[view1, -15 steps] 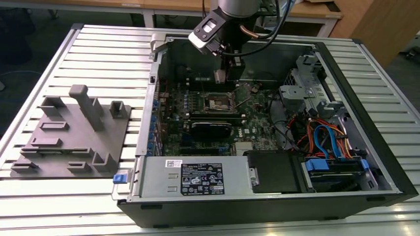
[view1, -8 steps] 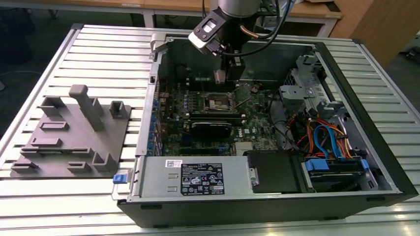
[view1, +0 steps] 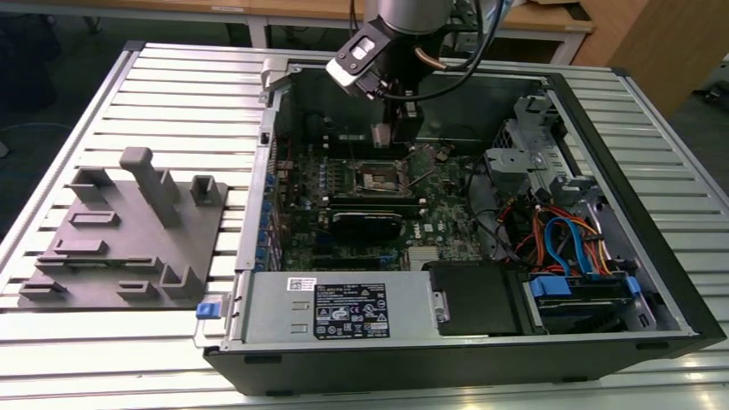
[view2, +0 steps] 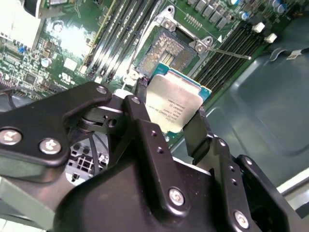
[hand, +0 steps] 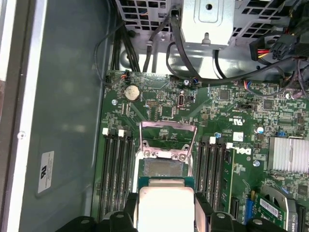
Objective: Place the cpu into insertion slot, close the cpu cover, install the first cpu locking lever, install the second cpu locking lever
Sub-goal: 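Place the cpu into insertion slot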
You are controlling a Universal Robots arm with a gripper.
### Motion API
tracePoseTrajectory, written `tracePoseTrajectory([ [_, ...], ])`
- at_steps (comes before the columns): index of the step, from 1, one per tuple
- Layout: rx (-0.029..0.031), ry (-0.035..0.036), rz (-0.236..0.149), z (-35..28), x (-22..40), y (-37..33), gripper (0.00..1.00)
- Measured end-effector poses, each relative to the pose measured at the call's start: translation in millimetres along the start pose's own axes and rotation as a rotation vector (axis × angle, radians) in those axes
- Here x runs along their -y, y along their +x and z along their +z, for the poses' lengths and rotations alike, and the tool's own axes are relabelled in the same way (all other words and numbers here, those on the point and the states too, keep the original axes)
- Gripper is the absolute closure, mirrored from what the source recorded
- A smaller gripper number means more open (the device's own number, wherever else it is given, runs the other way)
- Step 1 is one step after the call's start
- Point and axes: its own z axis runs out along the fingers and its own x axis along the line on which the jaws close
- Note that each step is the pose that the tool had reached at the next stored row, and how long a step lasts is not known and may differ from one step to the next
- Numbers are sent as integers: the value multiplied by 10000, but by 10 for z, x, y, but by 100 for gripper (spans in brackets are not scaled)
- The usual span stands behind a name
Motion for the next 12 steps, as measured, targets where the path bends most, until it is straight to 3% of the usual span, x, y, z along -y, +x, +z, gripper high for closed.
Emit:
tracePoseTrajectory([
  [12,4,-2,100,210,10,2,46],
])
